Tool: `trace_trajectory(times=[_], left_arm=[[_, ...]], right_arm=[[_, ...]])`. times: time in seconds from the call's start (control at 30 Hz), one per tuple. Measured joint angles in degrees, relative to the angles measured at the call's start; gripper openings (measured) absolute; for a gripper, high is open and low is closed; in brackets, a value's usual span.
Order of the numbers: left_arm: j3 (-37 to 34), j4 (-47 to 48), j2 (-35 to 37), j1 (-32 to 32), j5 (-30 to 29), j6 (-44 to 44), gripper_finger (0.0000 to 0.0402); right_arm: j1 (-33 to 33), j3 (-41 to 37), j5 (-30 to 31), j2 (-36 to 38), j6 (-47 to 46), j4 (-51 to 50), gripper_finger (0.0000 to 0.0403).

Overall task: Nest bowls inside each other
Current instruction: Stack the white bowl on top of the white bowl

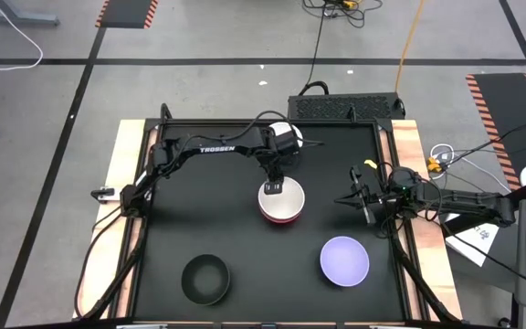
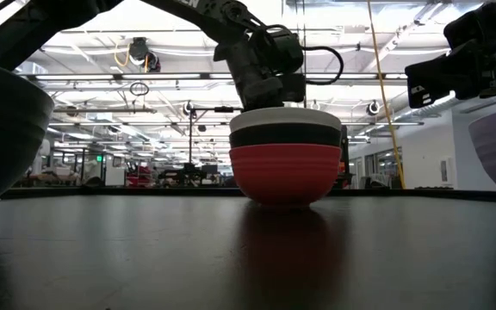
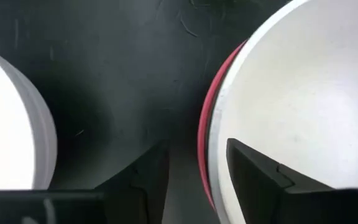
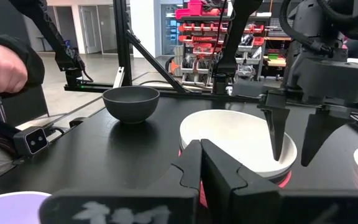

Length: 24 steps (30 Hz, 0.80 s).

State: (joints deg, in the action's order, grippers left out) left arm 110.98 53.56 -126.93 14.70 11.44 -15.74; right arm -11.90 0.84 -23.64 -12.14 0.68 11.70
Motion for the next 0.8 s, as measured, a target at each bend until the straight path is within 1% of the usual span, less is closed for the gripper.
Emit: trace_trajectory(times=[0.2,0.6,0.8], left_arm=[[0.0,-0.1,0.4,0.2,-0.1,0.0,0.0178],[0.1,-0.3,8.0,0.2,0.1,0.5,0.0203],[0.2,0.1,9.3,0.3,0.5,1.3,0.0205]], right_arm=[[0.0,0.0,0.0,0.0,-0.2,0.0,0.0000],[0.0,0.0,0.0,0.0,-0.2,0.1,0.0000],[0.0,0.0,0.0,0.0,-0.4,0.2,0.0000]])
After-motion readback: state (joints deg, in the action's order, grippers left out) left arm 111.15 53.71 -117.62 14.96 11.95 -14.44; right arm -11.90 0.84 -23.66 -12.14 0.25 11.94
